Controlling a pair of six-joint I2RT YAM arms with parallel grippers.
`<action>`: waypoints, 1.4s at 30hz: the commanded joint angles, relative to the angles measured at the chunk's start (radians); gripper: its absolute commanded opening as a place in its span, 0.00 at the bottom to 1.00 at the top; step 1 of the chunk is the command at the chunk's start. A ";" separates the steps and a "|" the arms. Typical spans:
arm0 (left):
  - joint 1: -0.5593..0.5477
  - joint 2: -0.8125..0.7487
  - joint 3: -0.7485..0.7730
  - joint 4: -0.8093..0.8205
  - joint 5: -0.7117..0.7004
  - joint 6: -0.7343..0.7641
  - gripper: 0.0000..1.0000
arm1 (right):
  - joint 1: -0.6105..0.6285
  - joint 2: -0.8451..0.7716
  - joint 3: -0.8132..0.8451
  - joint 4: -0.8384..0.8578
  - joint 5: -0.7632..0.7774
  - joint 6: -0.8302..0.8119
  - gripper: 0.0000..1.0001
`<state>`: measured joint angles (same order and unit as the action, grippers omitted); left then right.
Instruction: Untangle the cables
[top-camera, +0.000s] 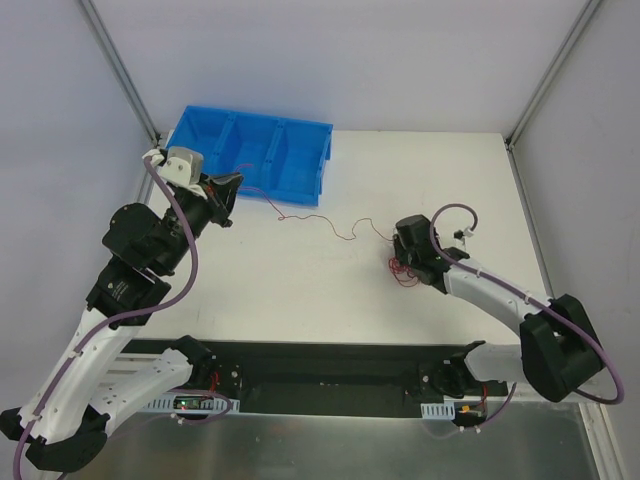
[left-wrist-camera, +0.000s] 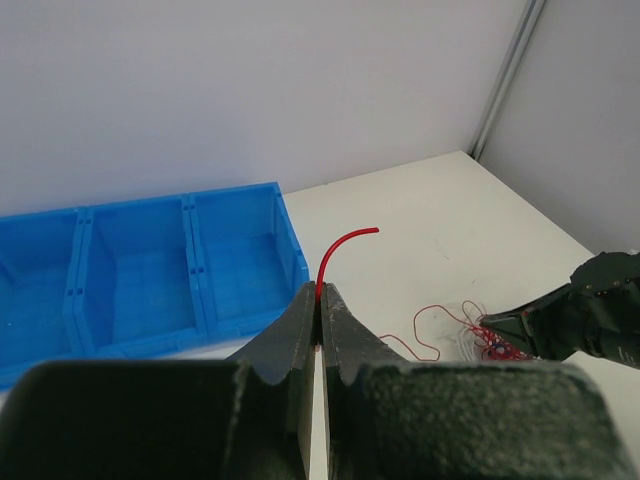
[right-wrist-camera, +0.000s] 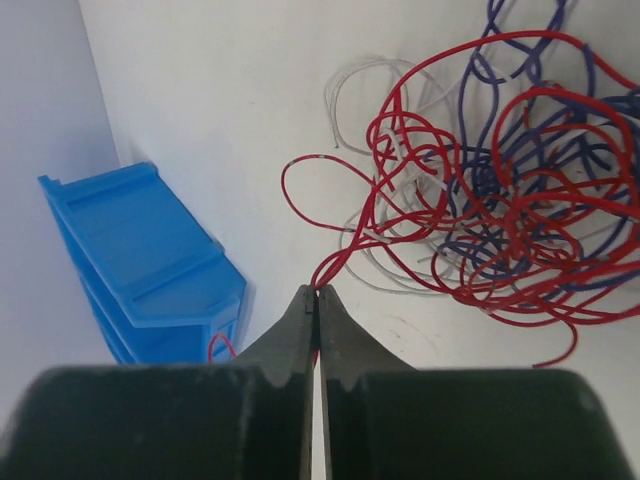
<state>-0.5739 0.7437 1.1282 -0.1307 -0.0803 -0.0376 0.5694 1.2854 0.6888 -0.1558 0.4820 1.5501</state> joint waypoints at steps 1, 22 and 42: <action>0.011 -0.020 -0.013 0.065 0.005 -0.012 0.00 | -0.014 -0.073 -0.031 0.100 -0.023 -0.051 0.01; 0.011 -0.093 -0.065 0.238 0.477 -0.068 0.00 | -0.039 -0.457 -0.313 0.122 0.087 -0.367 0.19; 0.011 -0.125 -0.097 0.286 0.528 -0.076 0.00 | -0.051 -0.254 -0.164 0.185 -0.089 -0.270 0.05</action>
<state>-0.5739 0.6346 1.0386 0.0933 0.4416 -0.1120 0.5270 1.0443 0.4637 -0.0051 0.3569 1.2930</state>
